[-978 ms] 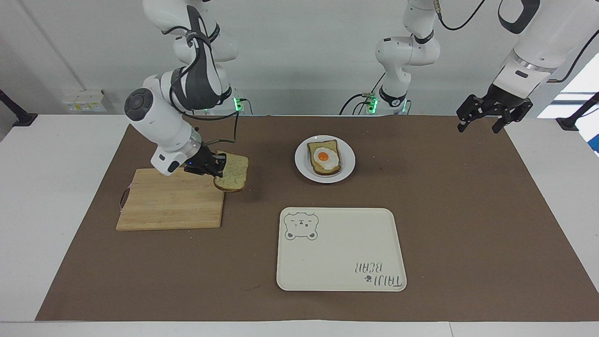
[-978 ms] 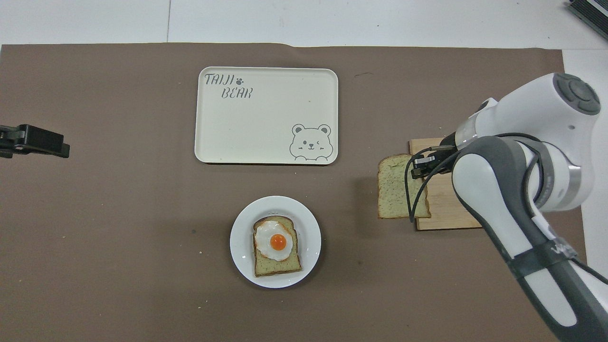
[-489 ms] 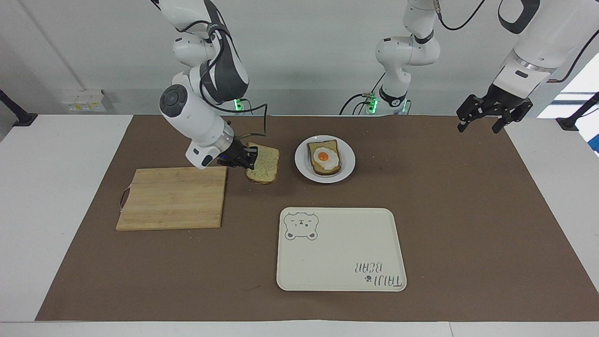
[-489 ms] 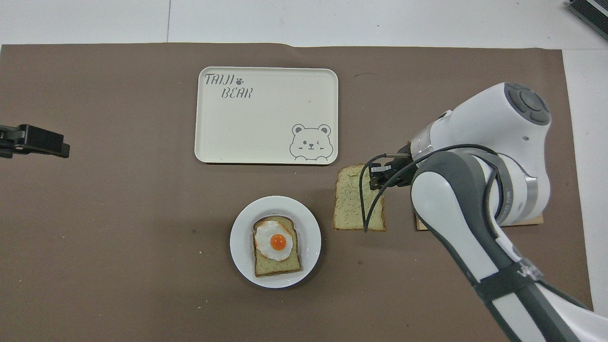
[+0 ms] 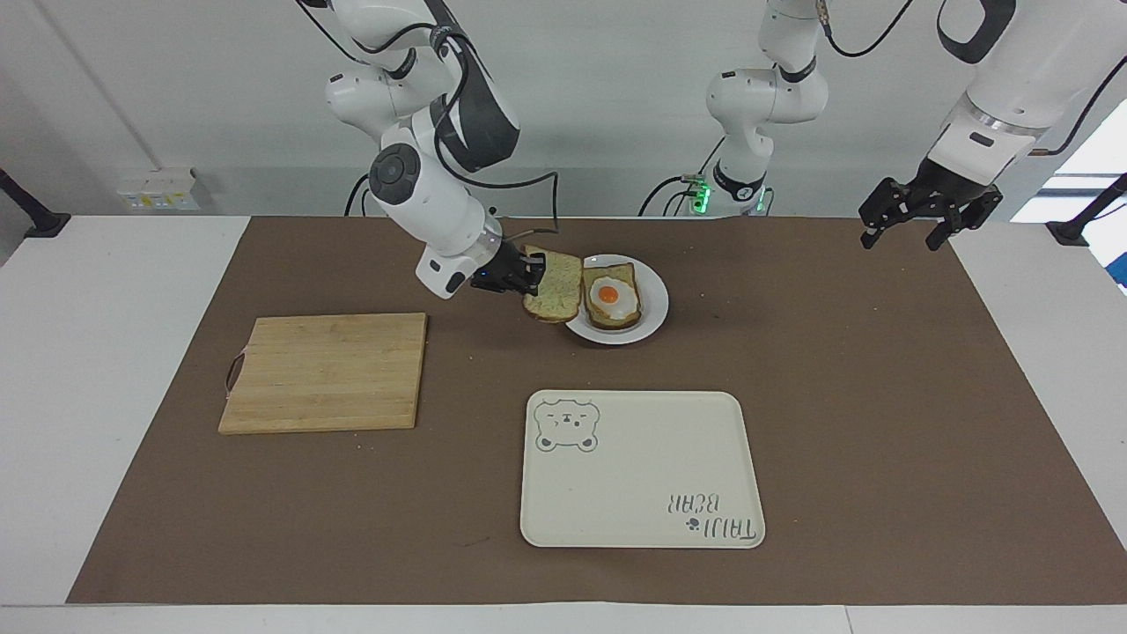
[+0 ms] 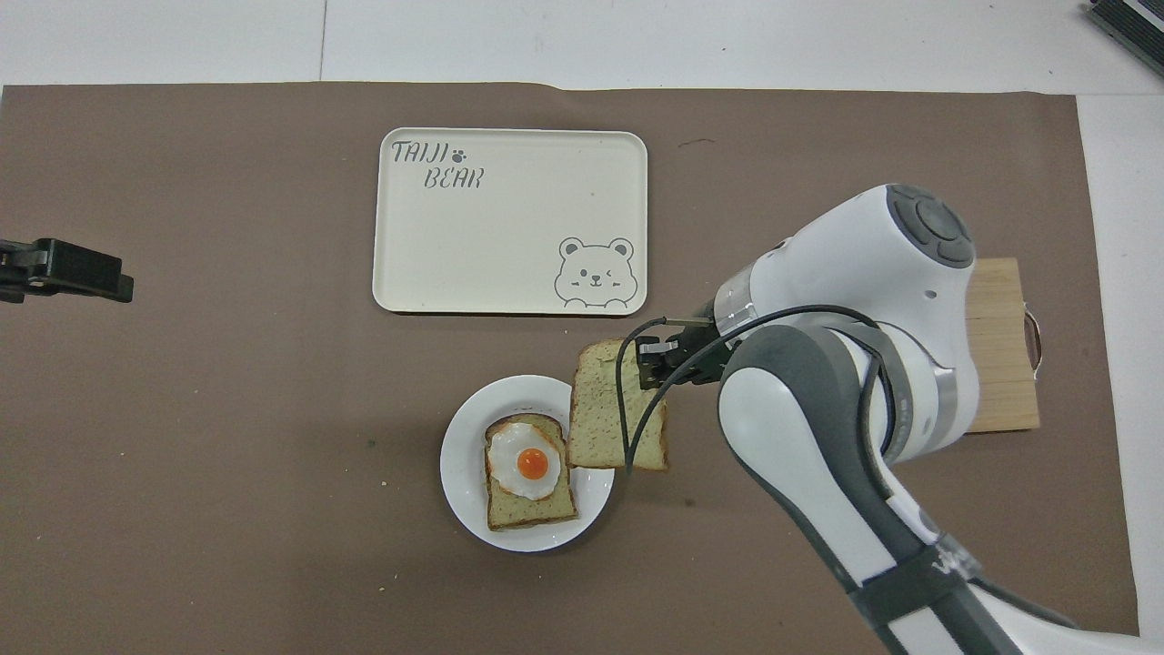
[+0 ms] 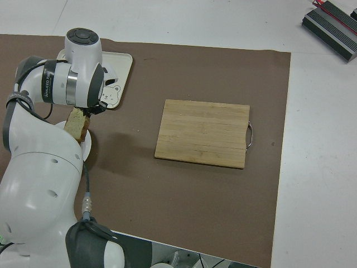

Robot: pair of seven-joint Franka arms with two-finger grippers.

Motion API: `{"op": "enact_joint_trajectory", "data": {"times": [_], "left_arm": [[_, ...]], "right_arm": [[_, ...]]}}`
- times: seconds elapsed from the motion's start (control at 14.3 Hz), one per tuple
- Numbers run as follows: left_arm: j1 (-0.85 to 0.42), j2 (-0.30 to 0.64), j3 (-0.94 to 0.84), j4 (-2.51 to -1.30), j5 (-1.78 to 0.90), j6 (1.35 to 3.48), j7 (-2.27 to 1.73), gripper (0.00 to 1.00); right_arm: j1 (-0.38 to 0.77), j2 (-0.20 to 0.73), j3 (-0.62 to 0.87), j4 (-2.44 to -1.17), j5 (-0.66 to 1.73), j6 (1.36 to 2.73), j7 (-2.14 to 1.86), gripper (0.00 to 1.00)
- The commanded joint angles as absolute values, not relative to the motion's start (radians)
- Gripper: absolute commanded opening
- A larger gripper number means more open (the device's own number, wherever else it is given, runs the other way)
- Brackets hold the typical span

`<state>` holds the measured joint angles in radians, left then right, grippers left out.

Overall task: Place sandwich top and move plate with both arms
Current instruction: 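Lift the bread slice and carry it toward the egg toast plate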

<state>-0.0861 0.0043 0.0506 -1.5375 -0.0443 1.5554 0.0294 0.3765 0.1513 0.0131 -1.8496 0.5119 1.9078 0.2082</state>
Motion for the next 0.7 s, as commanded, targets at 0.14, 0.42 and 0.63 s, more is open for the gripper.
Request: {"op": "enact_joint_trajectory", "data": {"times": [0.14,0.42,0.63], "left_arm": [[-0.078,0.011,0.048,-1.519,-0.048,1.534,0.038,1.00],[-0.078,0.011,0.049,-1.519,-0.048,1.534,0.038,1.00],[-0.078,0.011,0.048,-1.519,-0.048,1.534,0.038,1.00]], "right_arm": [[0.459,0.153,0.011,-1.881,0.552,1.985,0.124,0.00],[0.517,0.176,0.014,-1.884,0.554,2.022,0.124,0.00],[0.563,0.221,0.014,-1.893,0.560,2.092,0.143,0.00]]}}
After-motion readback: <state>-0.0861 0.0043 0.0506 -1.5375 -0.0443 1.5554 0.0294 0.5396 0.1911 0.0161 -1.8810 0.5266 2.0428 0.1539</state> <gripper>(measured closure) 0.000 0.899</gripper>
